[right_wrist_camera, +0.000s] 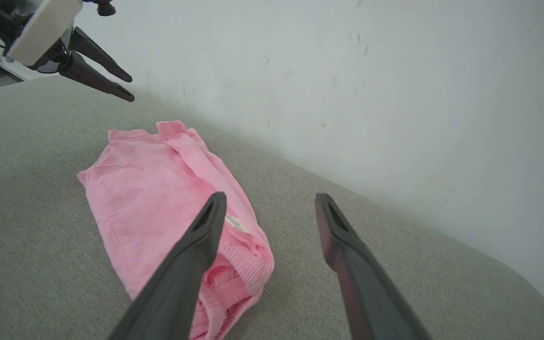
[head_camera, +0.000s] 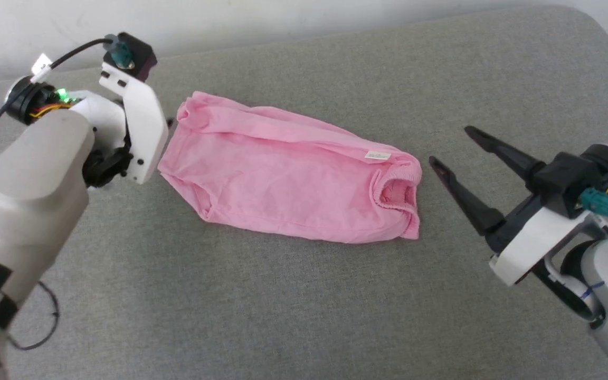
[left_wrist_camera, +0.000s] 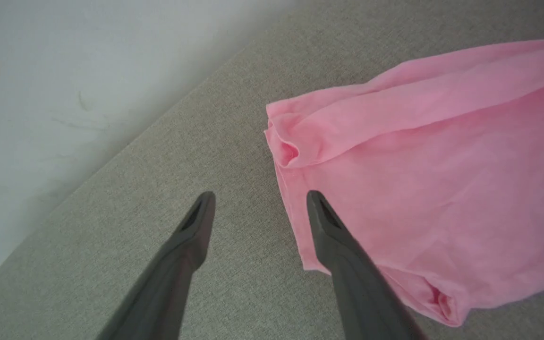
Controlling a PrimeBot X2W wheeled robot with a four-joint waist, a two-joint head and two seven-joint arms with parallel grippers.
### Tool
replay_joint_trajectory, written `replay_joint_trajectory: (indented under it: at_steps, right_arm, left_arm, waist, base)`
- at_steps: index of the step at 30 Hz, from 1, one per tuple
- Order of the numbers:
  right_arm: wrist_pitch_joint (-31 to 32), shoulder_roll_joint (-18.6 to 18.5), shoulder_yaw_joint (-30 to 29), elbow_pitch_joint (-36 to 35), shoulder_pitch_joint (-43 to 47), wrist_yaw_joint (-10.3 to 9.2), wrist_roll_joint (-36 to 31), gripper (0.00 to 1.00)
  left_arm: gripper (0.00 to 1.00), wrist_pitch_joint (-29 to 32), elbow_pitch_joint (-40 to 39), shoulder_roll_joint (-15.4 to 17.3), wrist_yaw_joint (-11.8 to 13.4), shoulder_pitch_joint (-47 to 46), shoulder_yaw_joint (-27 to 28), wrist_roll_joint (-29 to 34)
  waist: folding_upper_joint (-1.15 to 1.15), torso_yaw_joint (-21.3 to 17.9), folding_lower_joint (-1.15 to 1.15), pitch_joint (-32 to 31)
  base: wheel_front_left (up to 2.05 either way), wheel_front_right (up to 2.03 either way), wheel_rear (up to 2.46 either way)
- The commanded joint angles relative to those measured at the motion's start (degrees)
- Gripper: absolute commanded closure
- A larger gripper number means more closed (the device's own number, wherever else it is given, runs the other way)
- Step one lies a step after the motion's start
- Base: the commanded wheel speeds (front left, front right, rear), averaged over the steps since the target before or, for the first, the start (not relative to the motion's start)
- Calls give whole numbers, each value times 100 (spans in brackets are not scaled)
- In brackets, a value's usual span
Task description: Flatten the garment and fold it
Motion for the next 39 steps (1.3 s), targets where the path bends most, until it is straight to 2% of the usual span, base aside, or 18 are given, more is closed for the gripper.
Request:
replay_joint_trajectory:
  at_steps: [1,5,10,18,19,20,21,25,29,35,39]
  right_arm:
    - [44,60,-30,-60,87,-12,-39,0]
    - [205,182,-45,-166,172,-12,-73,0]
    - [255,302,47,-115,125,-12,-69,0]
    - [198,429,243,136,-115,-12,-17,0]
    - [198,415,254,163,-148,-12,-3,0]
    - [203,381,272,178,-190,-12,-2,0]
    - [219,341,279,184,-235,-12,21,0]
    - [372,74,271,80,-575,-12,81,0]
    - [837,-230,520,-118,-1109,-12,372,0]
    - [2795,-828,1777,-299,-1863,-12,1551,0]
    - [3657,-900,2310,-71,-2274,-12,2051,0]
  left_arm:
    - [0,191,-99,83,-37,-107,-97,-90]
    - [0,894,-471,333,-37,-187,-445,-338]
    - [0,1603,-622,432,-38,-153,-830,-508]
    - [0,2181,-623,569,-38,149,-1145,-554]
    - [40,2204,-646,566,-38,187,-1159,-597]
    - [73,2165,-669,559,-38,205,-1167,-630]
    - [100,2144,-695,542,-38,216,-1175,-674]
    - [100,1956,-811,503,-38,208,-1190,-838]
    - [100,1764,-852,478,-38,173,-1197,-1010]
    - [100,1510,-936,494,-38,230,-1217,-1174]
    - [100,1405,-972,491,-38,246,-1227,-1218]
  waist:
    - [0,-71,1,68]
    - [0,-220,1,207]
    - [0,-396,1,360]
    - [0,-608,1,467]
    - [0,-604,1,442]
    - [0,-589,1,410]
    - [0,-562,1,370]
    - [0,-437,1,185]
    - [0,-316,1,51]
    - [0,-163,1,-59]
    - [0,-88,1,-28]
  base:
    - [0,0,0]
    - [0,0,0]
    - [0,0,0]
    - [0,0,0]
    - [0,0,0]
    - [0,0,0]
    - [0,0,0]
    - [0,0,0]
    - [0,0,0]
    - [0,0,0]
    - [0,0,0]
